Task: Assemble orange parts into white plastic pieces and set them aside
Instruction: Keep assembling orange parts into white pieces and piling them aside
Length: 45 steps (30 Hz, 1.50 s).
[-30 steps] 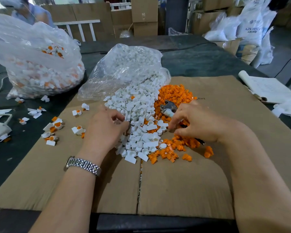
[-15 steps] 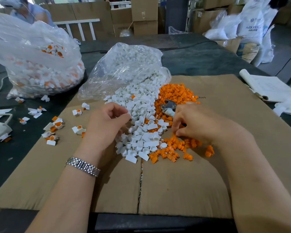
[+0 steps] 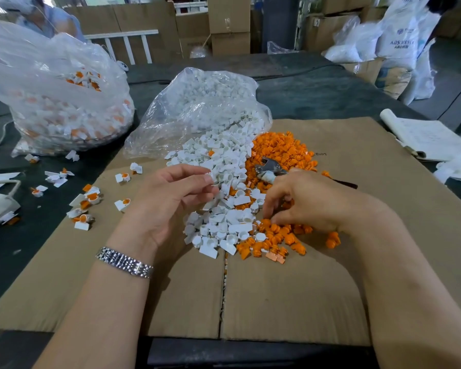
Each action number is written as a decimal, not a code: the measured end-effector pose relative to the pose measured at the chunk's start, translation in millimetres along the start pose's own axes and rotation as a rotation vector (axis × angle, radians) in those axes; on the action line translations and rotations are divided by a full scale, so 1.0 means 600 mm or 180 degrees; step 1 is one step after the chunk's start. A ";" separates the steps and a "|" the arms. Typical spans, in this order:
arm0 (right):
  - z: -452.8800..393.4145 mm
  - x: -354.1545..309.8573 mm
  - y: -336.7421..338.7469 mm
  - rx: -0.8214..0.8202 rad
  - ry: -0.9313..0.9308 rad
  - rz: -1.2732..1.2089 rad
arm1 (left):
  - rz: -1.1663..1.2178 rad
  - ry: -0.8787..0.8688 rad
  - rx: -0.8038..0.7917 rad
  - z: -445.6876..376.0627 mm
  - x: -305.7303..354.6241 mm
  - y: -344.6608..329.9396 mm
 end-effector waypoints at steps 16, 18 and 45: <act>-0.004 -0.022 -0.008 0.0167 0.0093 -0.0471 | 0.0371 0.0182 -0.0196 0.011 0.005 -0.015; -0.006 -0.025 -0.007 0.0256 0.0092 -0.0369 | 0.0417 0.0195 -0.0233 0.012 0.005 -0.016; 0.004 -0.031 0.026 0.1208 0.0100 -0.1807 | 0.0327 0.0155 -0.0665 0.013 0.000 -0.027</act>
Point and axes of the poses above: each hand's wrist, its own z-axis away from the middle knuckle, its own y-axis out of the back of the hand, x = y × z, the point moved 3 cm from there along -z, towards the middle knuckle
